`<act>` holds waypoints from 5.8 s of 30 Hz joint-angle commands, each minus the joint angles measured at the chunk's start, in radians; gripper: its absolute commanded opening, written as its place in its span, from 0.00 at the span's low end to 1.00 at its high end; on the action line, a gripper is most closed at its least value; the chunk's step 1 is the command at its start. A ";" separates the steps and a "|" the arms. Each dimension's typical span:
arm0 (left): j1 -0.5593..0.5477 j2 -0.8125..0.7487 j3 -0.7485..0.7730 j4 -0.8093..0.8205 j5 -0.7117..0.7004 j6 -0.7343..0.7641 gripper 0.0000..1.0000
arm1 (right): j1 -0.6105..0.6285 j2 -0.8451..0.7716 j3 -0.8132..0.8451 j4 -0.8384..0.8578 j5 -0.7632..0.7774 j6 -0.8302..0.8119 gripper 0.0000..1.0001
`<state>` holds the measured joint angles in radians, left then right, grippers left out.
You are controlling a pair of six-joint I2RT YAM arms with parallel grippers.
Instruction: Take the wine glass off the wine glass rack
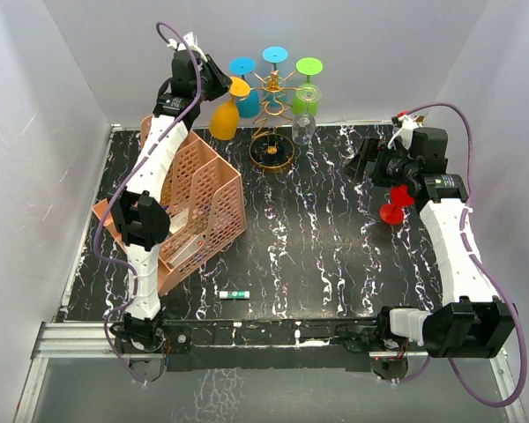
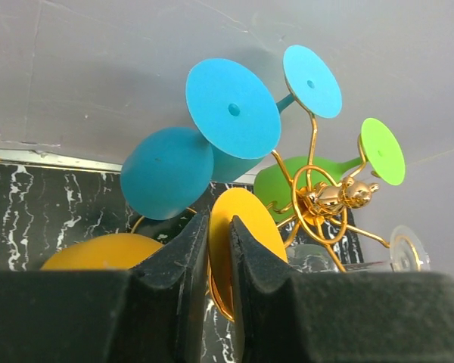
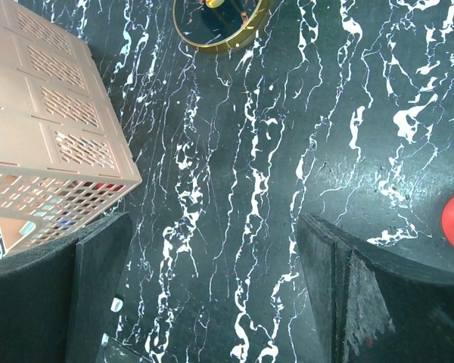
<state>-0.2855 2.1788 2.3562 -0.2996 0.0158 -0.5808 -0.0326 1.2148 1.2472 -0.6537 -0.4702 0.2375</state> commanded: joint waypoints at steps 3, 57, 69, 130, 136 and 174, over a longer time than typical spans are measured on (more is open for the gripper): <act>0.020 -0.060 0.003 0.025 0.086 -0.102 0.02 | 0.005 -0.039 0.040 0.043 0.010 -0.001 0.99; 0.079 0.084 0.045 0.256 0.319 -0.531 0.00 | 0.005 -0.054 0.025 0.037 0.036 -0.007 0.99; 0.126 0.011 -0.025 0.256 0.292 -0.553 0.00 | 0.005 -0.044 0.033 0.036 0.033 -0.005 0.99; -0.207 -0.484 -0.895 1.612 0.511 -1.377 0.00 | 0.005 -0.257 -0.468 1.417 -0.426 1.075 1.00; -0.294 -0.387 -0.887 1.754 0.459 -1.492 0.00 | 0.005 -0.208 -0.455 1.622 -0.400 1.212 1.00; -0.365 -0.302 -0.937 1.860 0.367 -1.544 0.26 | 0.005 -0.304 -0.608 1.928 -0.127 1.426 0.08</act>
<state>-0.6495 1.8927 1.4445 1.5242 0.3992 -2.0792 -0.0223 0.9554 0.6380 1.2831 -0.6422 1.6997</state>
